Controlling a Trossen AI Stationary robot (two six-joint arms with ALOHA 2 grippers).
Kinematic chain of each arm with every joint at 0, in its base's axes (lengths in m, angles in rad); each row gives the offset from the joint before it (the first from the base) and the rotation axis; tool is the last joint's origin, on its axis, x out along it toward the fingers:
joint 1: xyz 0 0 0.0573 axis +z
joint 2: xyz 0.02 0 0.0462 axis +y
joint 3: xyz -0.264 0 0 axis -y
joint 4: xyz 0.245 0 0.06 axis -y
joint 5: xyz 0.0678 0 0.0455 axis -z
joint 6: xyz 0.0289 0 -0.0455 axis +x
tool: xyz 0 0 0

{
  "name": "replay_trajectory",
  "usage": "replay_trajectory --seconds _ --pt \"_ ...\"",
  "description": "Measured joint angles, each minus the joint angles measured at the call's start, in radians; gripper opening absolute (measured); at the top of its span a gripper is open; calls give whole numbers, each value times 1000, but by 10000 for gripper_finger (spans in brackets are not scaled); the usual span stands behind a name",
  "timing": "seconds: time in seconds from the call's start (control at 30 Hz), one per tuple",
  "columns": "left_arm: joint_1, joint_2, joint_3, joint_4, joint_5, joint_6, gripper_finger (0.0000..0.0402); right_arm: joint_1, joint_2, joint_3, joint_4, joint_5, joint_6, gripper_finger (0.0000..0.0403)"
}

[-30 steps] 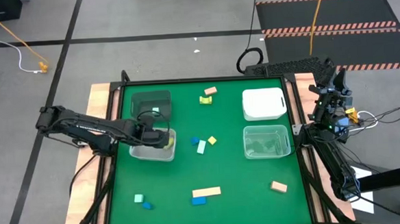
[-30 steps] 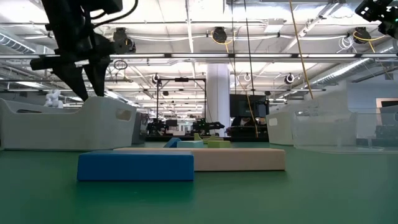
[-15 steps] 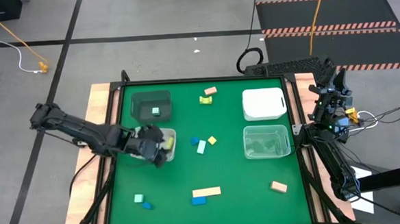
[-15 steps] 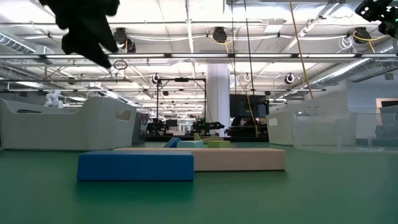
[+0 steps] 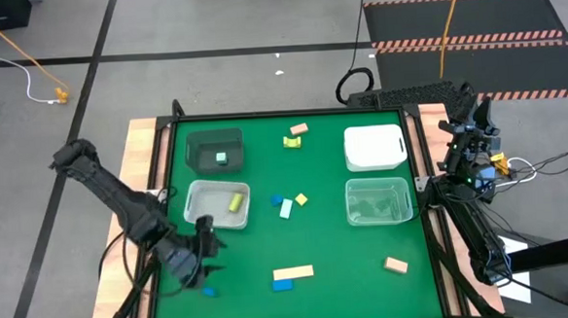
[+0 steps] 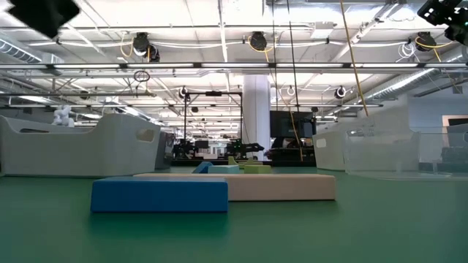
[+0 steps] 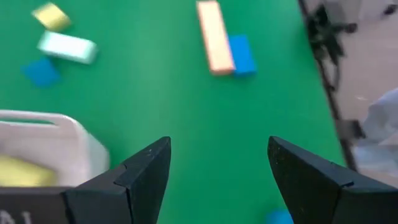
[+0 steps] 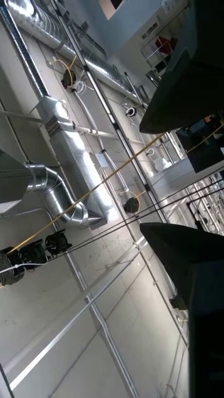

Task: Sort & place blocks by color
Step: Put the bottom left blue block into the white bin

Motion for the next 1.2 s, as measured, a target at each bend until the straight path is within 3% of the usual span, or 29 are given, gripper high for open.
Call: replay_trajectory --seconds 0.1,0.47,0.83,1.07,1.2 --pt "-82 50 1 74 8 -4 269 0 0 0 0 0 0 238" --pt "-271 253 0 85 28 -48 269 0 0 0 0 -1 0 238" --pt "-277 408 0 76 28 -59 269 0 0 1 0 0 0 238" --pt "-270 444 0 57 54 -94 268 0 0 1 0 0 0 238" --pt "-270 466 0 58 81 -94 237 0 0 1 0 0 0 238"
